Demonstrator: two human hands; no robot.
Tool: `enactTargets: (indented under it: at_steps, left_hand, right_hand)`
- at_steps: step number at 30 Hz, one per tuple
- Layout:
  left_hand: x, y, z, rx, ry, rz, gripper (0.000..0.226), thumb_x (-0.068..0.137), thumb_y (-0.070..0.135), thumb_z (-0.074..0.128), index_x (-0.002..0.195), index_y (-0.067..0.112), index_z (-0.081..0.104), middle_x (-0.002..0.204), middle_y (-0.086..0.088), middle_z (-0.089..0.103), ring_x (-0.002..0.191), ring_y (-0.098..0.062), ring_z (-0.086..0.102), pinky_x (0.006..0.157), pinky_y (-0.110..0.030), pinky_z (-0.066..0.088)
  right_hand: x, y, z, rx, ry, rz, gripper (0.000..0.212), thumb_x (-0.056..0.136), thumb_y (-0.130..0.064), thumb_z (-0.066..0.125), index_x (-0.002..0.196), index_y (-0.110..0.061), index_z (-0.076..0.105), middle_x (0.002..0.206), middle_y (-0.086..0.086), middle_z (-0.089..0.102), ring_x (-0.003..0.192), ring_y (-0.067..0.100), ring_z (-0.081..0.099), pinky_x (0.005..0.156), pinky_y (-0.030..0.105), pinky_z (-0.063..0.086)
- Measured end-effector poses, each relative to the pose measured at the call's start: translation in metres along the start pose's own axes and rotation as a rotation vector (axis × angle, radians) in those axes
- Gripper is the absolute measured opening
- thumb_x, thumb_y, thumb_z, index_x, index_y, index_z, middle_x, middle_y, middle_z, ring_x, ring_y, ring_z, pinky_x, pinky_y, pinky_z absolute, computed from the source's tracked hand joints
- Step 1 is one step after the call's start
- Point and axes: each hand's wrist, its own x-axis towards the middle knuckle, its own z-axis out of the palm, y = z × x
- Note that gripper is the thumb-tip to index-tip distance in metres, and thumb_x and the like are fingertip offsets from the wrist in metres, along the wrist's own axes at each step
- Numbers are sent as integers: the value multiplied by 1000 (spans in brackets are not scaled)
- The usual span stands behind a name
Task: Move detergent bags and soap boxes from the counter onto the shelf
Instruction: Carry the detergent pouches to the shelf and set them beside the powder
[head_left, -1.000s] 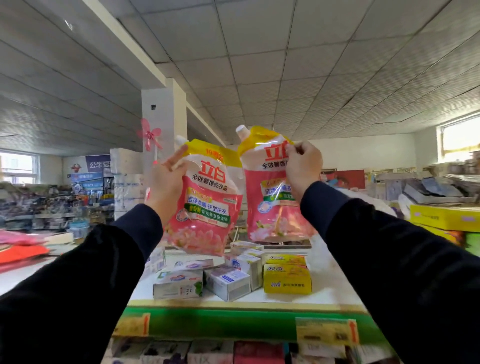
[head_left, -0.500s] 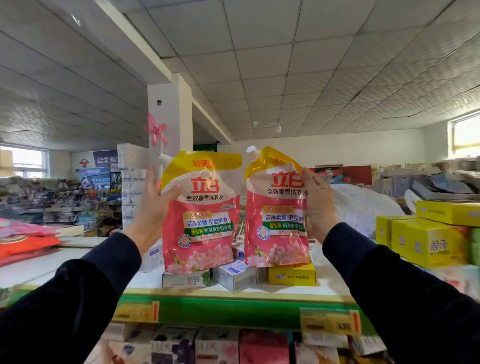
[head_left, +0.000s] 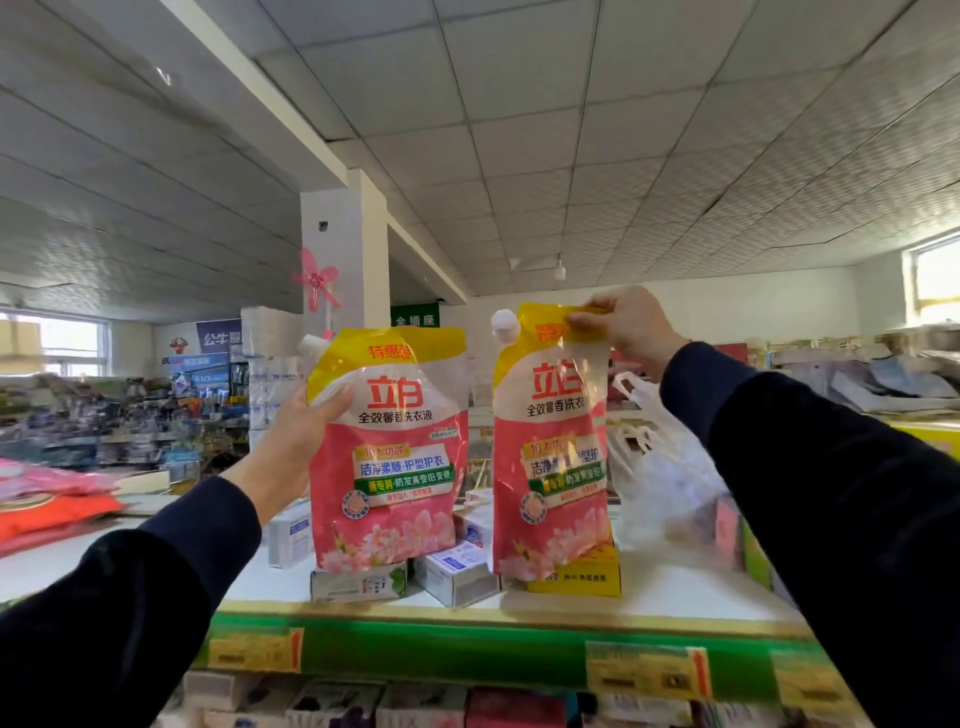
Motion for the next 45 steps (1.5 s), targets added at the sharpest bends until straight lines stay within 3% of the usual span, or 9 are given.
enactTargets:
  at_steps: [11,18,22,28,32,37,39,41,45]
  left_hand:
    - [9,1,2,43,37,-2,17,101,18,60,117,18,66,90,-7,81,69,-22,78,50,-29,59]
    - [0,-2,1,71,-10,38,27,102,22,59,126,13,65,107,-14,78,86,-29,78,65,-38,63]
    - [-7,-15,5,87,19,9,42,99,28,63,137,9,60,128,-24,67,115,-45,65,102,-61,50]
    - [-14,-20,14,108,172,47,43,94,30,70,129,7,64,116,-16,73,103,-36,71,87,-47,57]
    - [-11,-22,11,133,183,58,38,93,32,71,125,11,68,108,-11,77,98,-31,74,85,-47,59]
    - [-8,-24,7,108,165,30,21,91,29,73,110,21,71,94,-1,81,80,-18,78,71,-38,57]
    - [-7,-23,6,108,150,8,20,90,29,74,108,21,72,92,-2,81,80,-20,78,69,-37,56]
    - [-6,-22,6,115,148,-5,19,90,30,74,106,19,72,89,-3,81,75,-20,78,67,-37,56]
    - [-6,-20,7,119,157,-2,18,91,28,74,102,14,74,89,-7,81,72,-21,78,59,-33,58]
  right_hand:
    - [-2,29,21,-172,297,82,19,92,-37,67,96,-20,75,98,5,74,95,30,67,80,35,49]
    - [-24,61,28,462,334,208,51,84,-40,80,120,-12,56,116,11,69,94,19,68,79,34,57]
    - [-46,62,33,119,515,104,62,82,-77,55,123,-31,43,114,-3,67,92,16,63,71,31,44]
    - [-65,69,52,-167,661,-119,69,82,-69,53,138,-31,39,132,-1,64,114,27,62,90,45,49]
    - [-62,63,60,-341,409,18,82,74,-85,36,136,-31,38,96,1,72,83,30,68,67,38,48]
    - [-38,39,52,248,115,30,42,81,-49,72,112,-21,63,104,0,70,92,19,67,80,39,55]
    - [-19,24,50,387,150,35,16,87,-28,77,88,-17,65,87,2,68,80,19,65,75,37,54]
    - [-1,9,56,453,243,72,23,89,-23,76,75,-19,59,71,-3,59,67,14,55,64,30,45]
    - [29,-22,77,559,362,146,19,93,-29,69,93,-11,64,78,1,61,73,19,56,61,27,42]
